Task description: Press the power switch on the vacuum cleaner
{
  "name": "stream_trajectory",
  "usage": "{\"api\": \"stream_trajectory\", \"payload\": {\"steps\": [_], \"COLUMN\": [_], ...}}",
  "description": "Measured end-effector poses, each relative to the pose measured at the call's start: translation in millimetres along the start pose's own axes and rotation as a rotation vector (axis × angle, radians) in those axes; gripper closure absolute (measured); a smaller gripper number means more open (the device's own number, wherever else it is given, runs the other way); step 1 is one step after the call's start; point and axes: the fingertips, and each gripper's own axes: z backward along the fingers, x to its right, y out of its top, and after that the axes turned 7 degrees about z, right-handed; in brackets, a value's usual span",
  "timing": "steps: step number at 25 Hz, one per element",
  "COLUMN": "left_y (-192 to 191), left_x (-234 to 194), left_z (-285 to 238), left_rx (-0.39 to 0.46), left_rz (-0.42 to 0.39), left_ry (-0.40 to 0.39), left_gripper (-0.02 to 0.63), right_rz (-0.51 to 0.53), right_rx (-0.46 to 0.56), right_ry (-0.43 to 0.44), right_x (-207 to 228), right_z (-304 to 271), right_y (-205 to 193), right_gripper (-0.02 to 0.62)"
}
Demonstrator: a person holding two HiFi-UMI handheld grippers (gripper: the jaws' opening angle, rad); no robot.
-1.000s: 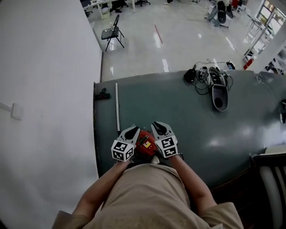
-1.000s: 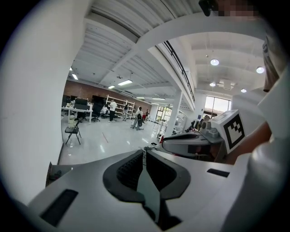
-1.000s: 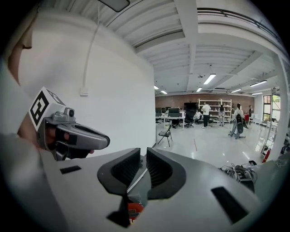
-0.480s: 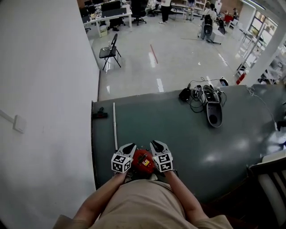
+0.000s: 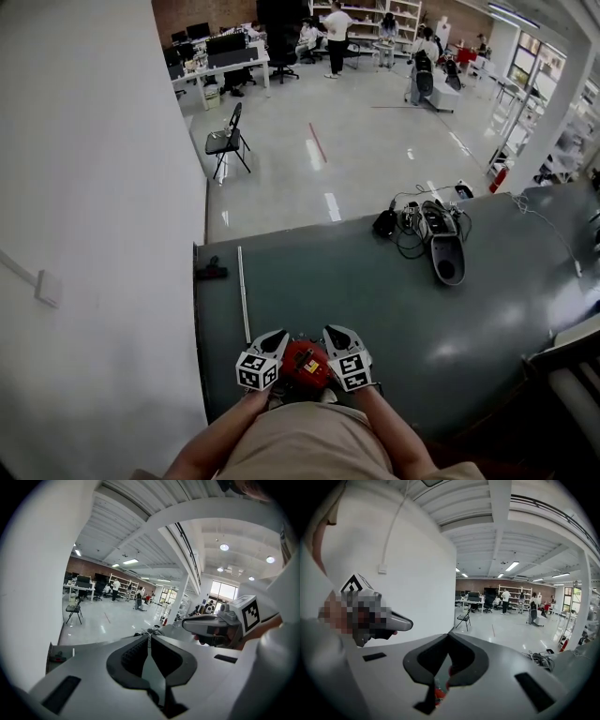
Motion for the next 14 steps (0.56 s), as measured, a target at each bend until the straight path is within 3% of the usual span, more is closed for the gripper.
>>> {"api": "stream_trajectory", "payload": {"steps": [7,14], "left_y": [-10,-6], "left_x": [19,39], "left_z": [-2,-13], "left_rx": [-0.019,-0.023], "left_rz": [-0.026,-0.02], "left_ry": [-0.037,-0.026], "left_gripper": [0.597,0.597], "right_rz": [-0.054,-0.092], "right_rx": [0.028,0.043], "right_ry": [-0.005,0.002], "right_x": [9,29], "right_z": [25,41], "right_y": [-5,-7], "right_gripper": [0.584,0.584]}}
